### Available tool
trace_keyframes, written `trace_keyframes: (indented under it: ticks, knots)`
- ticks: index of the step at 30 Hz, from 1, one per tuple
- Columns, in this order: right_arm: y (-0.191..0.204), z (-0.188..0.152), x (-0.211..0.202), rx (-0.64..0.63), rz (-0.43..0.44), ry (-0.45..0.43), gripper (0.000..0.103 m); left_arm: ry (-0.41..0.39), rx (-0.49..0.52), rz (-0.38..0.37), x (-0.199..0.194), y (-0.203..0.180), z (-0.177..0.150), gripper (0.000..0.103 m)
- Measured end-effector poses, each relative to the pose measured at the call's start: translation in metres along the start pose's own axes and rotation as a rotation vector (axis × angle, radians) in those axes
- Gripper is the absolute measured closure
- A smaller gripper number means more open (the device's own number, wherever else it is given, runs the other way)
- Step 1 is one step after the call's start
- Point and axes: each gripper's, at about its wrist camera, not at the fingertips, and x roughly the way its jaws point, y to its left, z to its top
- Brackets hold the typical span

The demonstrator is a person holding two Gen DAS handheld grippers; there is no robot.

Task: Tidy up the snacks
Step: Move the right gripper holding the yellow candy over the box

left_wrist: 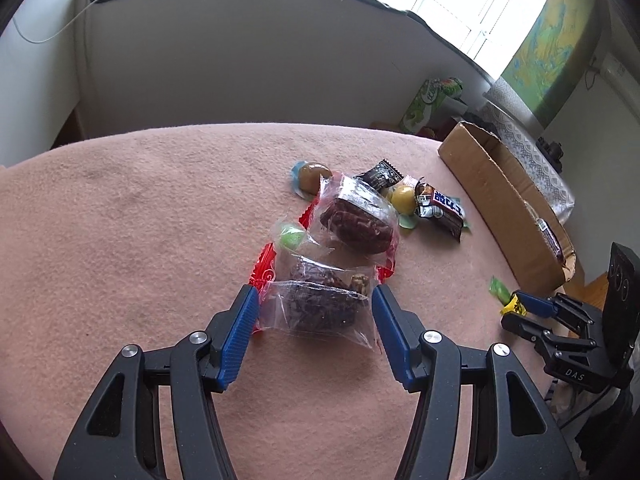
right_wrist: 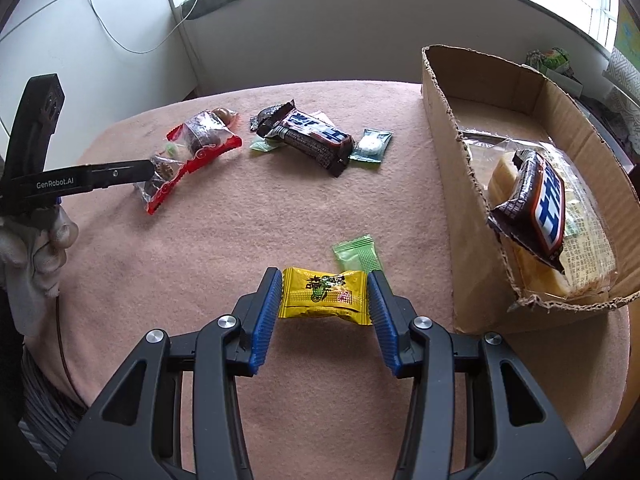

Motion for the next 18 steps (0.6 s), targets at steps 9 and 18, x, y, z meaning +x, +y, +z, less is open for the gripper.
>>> trace_keyframes:
  ticks: [9,18]
  knots:
    - [-0.002,0.007,-0.052,0.005,0.05,-0.135,0.059,0.0,-0.006,-0.001,0.0,0.002,0.0,0.045]
    - [-0.037,0.035,-0.089,0.038,-0.056,-0.229,0.059,0.008,-0.003,-0.015,-0.001,-0.002,-0.002,0.045]
